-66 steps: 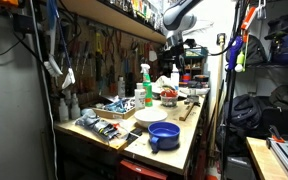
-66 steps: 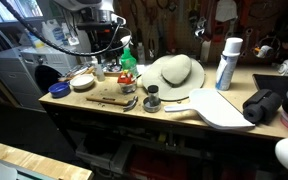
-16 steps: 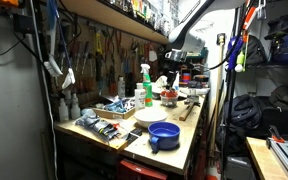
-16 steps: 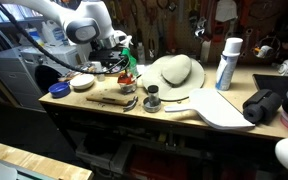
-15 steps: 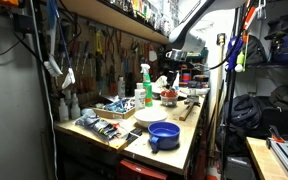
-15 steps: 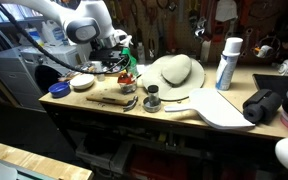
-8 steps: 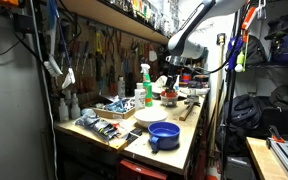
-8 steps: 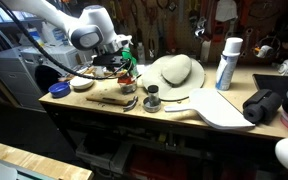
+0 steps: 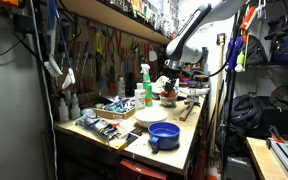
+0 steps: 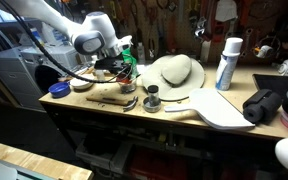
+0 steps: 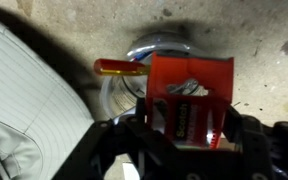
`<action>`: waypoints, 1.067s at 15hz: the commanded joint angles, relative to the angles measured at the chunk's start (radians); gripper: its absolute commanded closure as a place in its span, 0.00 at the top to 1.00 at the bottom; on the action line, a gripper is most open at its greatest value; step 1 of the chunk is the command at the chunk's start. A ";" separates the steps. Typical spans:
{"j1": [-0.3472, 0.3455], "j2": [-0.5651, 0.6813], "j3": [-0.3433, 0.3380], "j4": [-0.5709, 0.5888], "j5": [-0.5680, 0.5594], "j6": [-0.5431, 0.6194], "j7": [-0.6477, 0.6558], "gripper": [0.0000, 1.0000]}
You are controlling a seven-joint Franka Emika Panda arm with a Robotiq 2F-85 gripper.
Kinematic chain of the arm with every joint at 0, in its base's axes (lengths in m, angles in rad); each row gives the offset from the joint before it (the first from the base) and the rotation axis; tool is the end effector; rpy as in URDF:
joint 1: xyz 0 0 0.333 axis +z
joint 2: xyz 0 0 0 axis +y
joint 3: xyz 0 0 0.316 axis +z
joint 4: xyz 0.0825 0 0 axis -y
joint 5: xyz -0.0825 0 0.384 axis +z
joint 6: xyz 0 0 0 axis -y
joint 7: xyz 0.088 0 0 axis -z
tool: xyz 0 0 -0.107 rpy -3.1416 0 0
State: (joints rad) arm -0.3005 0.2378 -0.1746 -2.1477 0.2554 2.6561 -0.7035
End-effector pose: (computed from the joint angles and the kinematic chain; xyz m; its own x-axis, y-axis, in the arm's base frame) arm 0.5233 -0.2745 0.3201 0.9578 0.0376 0.2850 0.0197 -0.9976 0.0657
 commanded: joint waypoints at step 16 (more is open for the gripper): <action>-0.001 -0.329 -0.025 -0.011 0.123 -0.795 -0.417 0.44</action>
State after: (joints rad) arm -0.3493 -0.0127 -0.1809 -2.0891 0.3733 1.9596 -1.0470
